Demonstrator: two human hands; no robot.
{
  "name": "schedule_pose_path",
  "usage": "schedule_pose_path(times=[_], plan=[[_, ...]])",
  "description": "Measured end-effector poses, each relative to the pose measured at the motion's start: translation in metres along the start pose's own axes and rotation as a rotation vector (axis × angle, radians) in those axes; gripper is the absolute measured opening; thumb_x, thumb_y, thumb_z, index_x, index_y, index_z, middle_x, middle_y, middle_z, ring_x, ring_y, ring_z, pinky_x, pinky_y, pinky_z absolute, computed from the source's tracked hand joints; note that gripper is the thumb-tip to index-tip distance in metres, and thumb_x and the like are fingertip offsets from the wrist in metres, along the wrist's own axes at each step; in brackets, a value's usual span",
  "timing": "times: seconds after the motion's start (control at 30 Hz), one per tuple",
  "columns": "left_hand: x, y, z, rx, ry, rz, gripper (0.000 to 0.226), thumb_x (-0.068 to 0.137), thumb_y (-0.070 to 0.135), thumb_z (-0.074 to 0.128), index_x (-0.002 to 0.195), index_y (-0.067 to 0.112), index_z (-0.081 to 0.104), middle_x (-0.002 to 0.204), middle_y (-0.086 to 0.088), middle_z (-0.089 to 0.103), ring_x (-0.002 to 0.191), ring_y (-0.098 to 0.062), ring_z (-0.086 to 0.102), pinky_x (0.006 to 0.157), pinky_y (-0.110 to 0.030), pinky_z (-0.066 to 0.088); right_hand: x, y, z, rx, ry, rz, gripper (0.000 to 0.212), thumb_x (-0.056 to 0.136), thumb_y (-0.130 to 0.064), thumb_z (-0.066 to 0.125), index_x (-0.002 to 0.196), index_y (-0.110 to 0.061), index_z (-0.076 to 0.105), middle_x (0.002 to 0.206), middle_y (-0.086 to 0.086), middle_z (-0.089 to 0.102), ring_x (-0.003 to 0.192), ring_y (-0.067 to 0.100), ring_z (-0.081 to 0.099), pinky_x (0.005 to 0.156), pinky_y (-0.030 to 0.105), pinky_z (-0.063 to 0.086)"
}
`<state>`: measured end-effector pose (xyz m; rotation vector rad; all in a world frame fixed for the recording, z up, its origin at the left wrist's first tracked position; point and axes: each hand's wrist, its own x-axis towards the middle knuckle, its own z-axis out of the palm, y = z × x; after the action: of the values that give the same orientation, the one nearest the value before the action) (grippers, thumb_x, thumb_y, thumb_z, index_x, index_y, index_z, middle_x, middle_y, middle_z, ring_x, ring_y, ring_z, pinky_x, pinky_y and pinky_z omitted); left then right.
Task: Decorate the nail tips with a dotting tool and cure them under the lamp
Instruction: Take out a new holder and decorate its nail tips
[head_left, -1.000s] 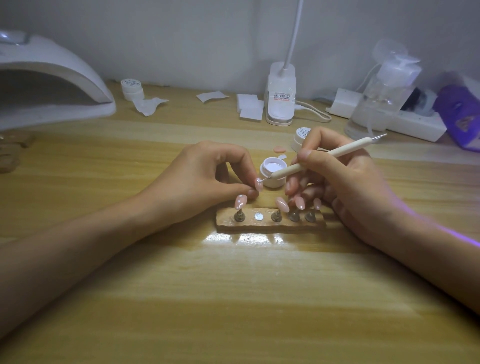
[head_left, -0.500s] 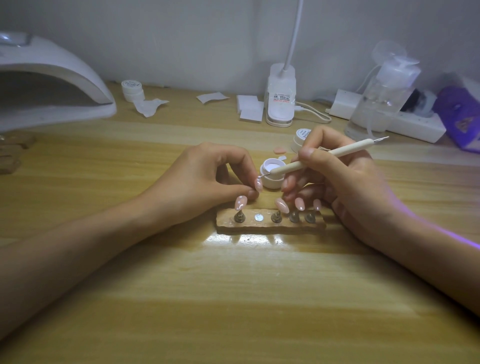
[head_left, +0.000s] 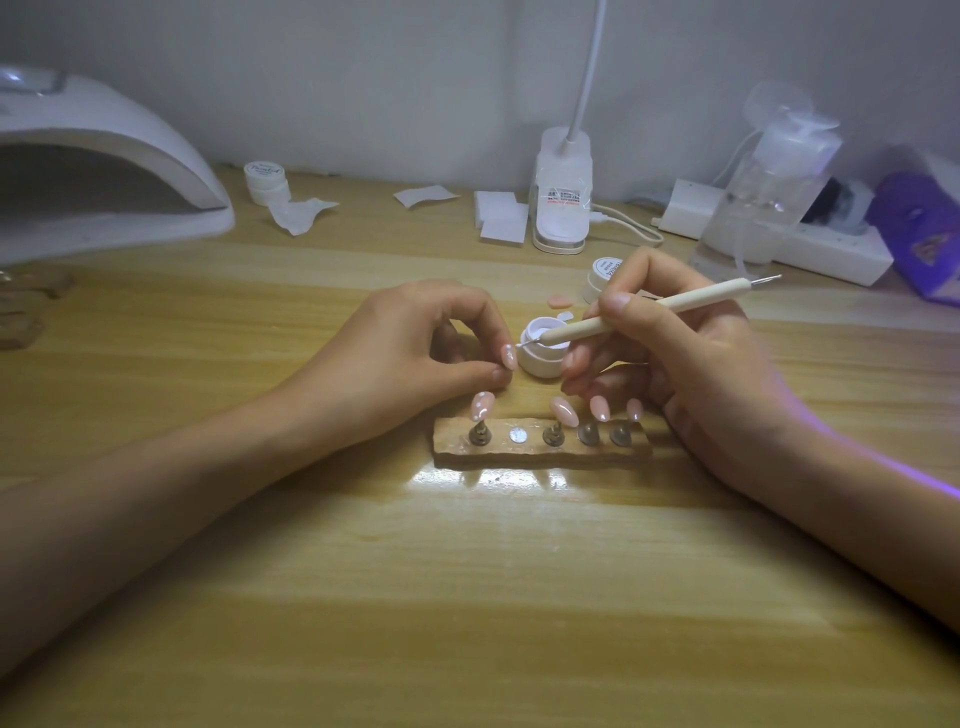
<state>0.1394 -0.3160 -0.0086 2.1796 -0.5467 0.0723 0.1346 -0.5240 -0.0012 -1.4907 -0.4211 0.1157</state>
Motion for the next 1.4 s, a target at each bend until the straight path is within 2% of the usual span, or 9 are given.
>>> schedule_pose_path(times=[0.17, 0.43, 0.9, 1.13, 1.4], plan=[[0.0002, -0.0002, 0.0006, 0.016, 0.013, -0.008, 0.016, 0.079, 0.012, 0.079, 0.077, 0.025, 0.068, 0.057, 0.03, 0.061, 0.053, 0.006, 0.055, 0.055, -0.004, 0.036, 0.0022, 0.0033, -0.0023, -0.047, -0.008, 0.027, 0.019, 0.091, -0.024, 0.059, 0.075, -0.017, 0.05, 0.07, 0.014, 0.07, 0.055, 0.028, 0.063, 0.046, 0.031, 0.044], [0.0002, -0.0001, 0.0014, 0.025, 0.023, -0.004, 0.016, 0.078, 0.011, 0.08, 0.077, 0.023, 0.069, 0.057, 0.029, 0.06, 0.054, 0.007, 0.056, 0.055, -0.004, 0.036, 0.0025, 0.0048, -0.0028, -0.038, -0.022, 0.03, 0.019, 0.091, -0.02, 0.059, 0.076, -0.015, 0.05, 0.07, 0.016, 0.07, 0.054, 0.026, 0.063, 0.044, 0.024, 0.046], [-0.0002, -0.0004, 0.0013, 0.002, 0.027, -0.013, 0.016, 0.078, 0.011, 0.08, 0.077, 0.023, 0.07, 0.057, 0.027, 0.062, 0.053, 0.005, 0.056, 0.055, -0.004, 0.036, 0.002, 0.0031, -0.002, -0.05, -0.034, 0.042, 0.02, 0.095, -0.015, 0.058, 0.075, -0.015, 0.051, 0.069, 0.015, 0.07, 0.056, 0.026, 0.063, 0.048, 0.022, 0.049], [-0.0002, -0.0008, 0.0011, -0.005, 0.025, -0.02, 0.016, 0.078, 0.011, 0.08, 0.077, 0.023, 0.069, 0.054, 0.025, 0.061, 0.051, 0.005, 0.056, 0.054, -0.004, 0.035, 0.0019, 0.0033, -0.0026, -0.079, -0.027, 0.048, 0.022, 0.096, -0.013, 0.056, 0.076, -0.015, 0.05, 0.069, 0.015, 0.07, 0.054, 0.025, 0.063, 0.047, 0.026, 0.045], [0.0001, -0.001, 0.0014, -0.006, 0.023, -0.019, 0.017, 0.078, 0.009, 0.08, 0.077, 0.022, 0.069, 0.057, 0.027, 0.062, 0.053, 0.007, 0.057, 0.054, -0.003, 0.036, 0.0019, 0.004, -0.0023, -0.062, -0.033, 0.042, 0.017, 0.09, -0.02, 0.059, 0.074, -0.016, 0.051, 0.069, 0.015, 0.07, 0.055, 0.026, 0.063, 0.047, 0.026, 0.046]])
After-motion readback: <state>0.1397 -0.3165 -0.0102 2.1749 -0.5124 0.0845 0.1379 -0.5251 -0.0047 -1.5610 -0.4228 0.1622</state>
